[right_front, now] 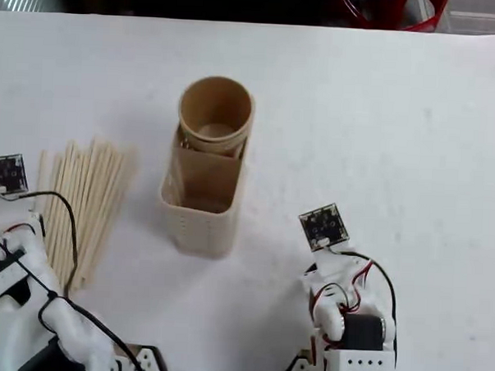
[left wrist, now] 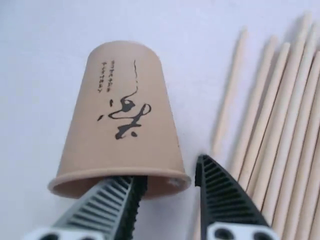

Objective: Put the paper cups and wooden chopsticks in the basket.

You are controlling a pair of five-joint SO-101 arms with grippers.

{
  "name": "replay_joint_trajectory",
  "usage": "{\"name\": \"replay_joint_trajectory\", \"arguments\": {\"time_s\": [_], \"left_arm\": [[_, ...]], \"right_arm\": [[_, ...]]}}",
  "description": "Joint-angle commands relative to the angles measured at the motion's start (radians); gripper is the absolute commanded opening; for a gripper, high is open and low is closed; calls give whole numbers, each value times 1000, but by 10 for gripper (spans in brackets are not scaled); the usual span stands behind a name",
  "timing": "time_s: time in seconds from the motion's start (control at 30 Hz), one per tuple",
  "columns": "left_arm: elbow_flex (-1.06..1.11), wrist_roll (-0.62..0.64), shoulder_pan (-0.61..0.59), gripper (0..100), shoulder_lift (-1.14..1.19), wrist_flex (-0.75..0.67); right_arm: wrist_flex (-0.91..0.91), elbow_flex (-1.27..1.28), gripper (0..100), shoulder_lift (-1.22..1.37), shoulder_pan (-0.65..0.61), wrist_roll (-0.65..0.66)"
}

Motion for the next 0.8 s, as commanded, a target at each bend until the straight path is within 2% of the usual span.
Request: {"name": "replay_joint_trajectory", "arguments": {"time_s": [0.0,0.27,0.77], "left_arm": [[0,14,12,169,-19,-35],[-3,20,39,169,-19,-37],[-8,124,59,168,-18,-38]], "right_arm": [[5,9,53,-7,12,6],[5,9,53,-7,12,6],[5,9,53,-7,12,6]]}}
